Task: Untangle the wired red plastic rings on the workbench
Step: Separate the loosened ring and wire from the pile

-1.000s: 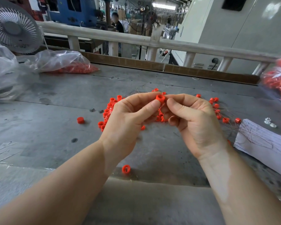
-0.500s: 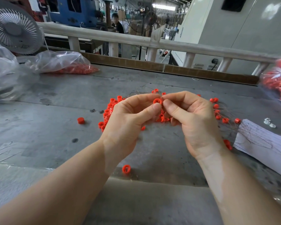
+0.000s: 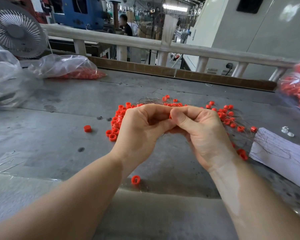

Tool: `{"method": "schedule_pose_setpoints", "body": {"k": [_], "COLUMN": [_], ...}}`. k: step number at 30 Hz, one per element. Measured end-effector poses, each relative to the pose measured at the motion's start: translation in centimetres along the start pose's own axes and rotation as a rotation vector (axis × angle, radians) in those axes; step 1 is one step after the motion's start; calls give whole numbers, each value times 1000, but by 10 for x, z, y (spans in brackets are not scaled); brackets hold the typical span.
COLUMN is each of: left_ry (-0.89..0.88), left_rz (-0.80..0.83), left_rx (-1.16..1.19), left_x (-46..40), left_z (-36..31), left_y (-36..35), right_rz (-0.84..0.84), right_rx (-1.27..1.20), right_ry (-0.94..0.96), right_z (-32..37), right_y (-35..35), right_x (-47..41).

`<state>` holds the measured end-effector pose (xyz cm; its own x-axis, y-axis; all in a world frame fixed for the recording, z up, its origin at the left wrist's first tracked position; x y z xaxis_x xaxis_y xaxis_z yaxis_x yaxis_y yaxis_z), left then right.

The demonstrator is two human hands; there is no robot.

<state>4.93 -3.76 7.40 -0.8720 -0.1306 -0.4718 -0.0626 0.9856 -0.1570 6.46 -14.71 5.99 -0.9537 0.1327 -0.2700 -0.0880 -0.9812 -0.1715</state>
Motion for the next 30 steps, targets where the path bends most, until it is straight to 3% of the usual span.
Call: {"method": "schedule_pose_setpoints", "body": {"k": [10, 16, 20, 30], "left_ry": [-37, 313, 407, 436], "left_rz": [-14, 7, -15, 17], "left_rx": [-56, 329, 454, 480], "left_x": [0, -3, -3, -1], "left_z": [-1, 24, 29, 32], "left_y": [1, -2, -1, -5], "right_rz": [-16, 9, 24, -84], "right_rx": [-25, -29, -20, 385], "right_ry": [0, -29, -24, 406], "right_z": [-1, -1, -2, 27], "right_y": [0, -1, -1, 1], "right_x": [-1, -2, -3, 5]}}
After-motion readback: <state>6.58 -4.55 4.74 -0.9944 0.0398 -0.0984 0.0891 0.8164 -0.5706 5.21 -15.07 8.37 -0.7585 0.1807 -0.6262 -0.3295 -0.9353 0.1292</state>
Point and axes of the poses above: each hand's wrist, its own x-axis away from the middle knuckle, its own y-axis out of the back of the hand, z = x × y, the point moved 9 cm from there along -x, towards the middle knuckle, and after that the axes turned 14 degrees about -z, right-handed, at the moved point
